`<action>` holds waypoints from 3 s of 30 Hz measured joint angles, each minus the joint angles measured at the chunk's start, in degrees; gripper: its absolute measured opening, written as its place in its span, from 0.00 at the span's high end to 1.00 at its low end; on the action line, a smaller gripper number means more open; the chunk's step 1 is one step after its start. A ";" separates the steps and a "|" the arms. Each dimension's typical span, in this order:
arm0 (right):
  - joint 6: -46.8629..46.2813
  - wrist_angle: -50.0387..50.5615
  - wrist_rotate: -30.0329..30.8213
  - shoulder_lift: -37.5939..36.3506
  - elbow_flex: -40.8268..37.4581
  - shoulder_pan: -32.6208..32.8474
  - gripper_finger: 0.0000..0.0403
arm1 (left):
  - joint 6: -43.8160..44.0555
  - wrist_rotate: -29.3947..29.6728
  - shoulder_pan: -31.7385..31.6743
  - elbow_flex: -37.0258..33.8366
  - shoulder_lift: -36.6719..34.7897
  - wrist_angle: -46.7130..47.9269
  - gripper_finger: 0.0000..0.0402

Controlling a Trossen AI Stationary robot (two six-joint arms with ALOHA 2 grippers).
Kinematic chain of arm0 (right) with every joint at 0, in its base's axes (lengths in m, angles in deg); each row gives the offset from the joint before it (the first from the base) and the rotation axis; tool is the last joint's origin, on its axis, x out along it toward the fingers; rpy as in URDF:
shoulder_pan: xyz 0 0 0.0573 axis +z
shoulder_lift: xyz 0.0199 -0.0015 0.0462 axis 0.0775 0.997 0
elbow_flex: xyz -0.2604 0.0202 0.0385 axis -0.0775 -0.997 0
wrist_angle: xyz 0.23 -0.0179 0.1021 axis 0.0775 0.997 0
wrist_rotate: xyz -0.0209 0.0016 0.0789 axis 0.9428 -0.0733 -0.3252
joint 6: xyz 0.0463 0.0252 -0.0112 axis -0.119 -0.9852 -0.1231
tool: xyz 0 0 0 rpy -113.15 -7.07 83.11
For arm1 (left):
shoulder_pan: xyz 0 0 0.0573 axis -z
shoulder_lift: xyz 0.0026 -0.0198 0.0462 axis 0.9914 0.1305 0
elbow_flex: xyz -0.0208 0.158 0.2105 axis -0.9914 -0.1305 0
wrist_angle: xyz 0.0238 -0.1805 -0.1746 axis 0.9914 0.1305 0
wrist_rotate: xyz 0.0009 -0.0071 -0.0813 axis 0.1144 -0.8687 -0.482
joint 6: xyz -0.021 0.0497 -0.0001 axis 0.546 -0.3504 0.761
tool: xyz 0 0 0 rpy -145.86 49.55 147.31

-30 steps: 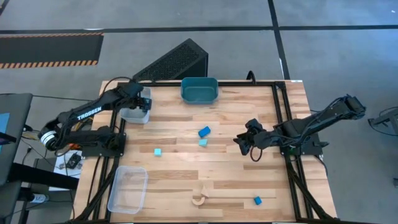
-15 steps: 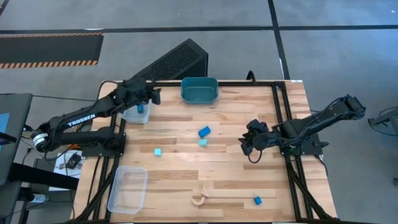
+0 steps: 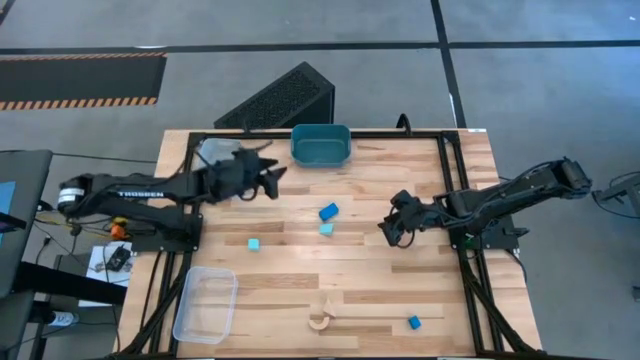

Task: Sort & place blocks by color
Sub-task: Put the top blue block into the gray bin

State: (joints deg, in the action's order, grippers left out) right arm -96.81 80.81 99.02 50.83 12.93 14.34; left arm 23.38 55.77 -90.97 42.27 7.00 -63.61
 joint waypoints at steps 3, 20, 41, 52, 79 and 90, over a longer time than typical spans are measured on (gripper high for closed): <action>0.22 1.07 3.06 0.07 0.00 0.65 0.55 | 1.44 1.89 4.58 0.00 1.57 -2.48 0.51; 1.56 -21.18 2.96 4.64 0.11 -0.16 0.64 | -6.81 1.73 17.53 -0.02 2.67 -5.56 0.51; -13.42 -24.52 10.82 40.22 26.46 13.59 0.72 | -7.06 -4.50 27.86 -1.87 -6.33 10.22 0.51; -13.13 -18.56 10.52 46.05 36.64 14.84 0.72 | -7.16 -0.85 32.20 -4.92 -6.30 6.93 0.51; -5.77 -22.75 3.34 43.78 36.65 10.53 0.72 | -10.47 7.86 32.07 -4.90 -13.25 5.68 0.51; -1.98 -28.33 4.73 44.22 36.72 11.71 0.72 | 0.90 8.64 37.41 -10.33 -24.23 12.24 0.51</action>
State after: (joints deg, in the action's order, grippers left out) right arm -98.79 52.48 103.75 95.05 49.65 26.05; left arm 24.28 64.41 -53.56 31.95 -17.23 -51.37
